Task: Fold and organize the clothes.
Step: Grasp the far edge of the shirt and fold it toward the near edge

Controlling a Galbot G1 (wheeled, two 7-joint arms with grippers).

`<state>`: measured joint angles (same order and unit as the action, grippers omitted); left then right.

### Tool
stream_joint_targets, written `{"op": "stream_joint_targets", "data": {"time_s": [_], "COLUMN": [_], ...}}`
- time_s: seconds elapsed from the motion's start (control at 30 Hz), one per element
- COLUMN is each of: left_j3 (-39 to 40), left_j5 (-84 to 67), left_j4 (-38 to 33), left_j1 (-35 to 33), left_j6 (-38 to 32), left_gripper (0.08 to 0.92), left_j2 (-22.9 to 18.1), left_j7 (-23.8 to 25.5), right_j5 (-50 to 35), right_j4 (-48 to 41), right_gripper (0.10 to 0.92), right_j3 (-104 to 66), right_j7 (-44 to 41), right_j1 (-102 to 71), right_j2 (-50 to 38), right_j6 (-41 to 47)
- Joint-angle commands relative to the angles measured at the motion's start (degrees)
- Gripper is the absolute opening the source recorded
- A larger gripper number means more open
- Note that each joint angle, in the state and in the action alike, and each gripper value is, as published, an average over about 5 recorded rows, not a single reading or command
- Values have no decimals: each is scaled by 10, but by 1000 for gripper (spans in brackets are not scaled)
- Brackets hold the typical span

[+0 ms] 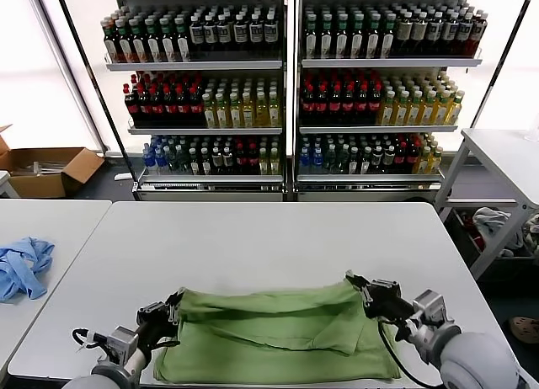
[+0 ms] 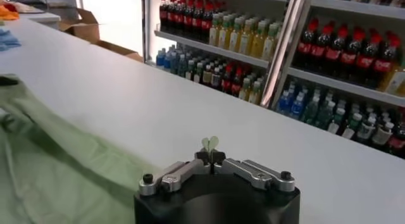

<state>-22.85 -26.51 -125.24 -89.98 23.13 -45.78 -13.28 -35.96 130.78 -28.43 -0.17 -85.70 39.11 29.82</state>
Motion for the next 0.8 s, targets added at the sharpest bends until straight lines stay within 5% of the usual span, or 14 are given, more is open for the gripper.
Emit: {"op": "stream_joint_targets", "data": {"time_s": [0.03,0.8], "left_j3": [1,25], "left_j5": [34,65], "left_j4": [-18,5], "left_j1": [-45,-67], "left_j6": [-4,-23], "left_gripper": [88,88], "left_j2": [4,-12], "left_j7": [-5,-64], "right_j5": [16,43], "right_j4": [58,64], "right_gripper": [108,108], "right_j3": [-70,-90], "right_j7": [0,9], "right_j1": [-129,-199], "right_j2": [-6,25], "right_j6": [-3,-7]}}
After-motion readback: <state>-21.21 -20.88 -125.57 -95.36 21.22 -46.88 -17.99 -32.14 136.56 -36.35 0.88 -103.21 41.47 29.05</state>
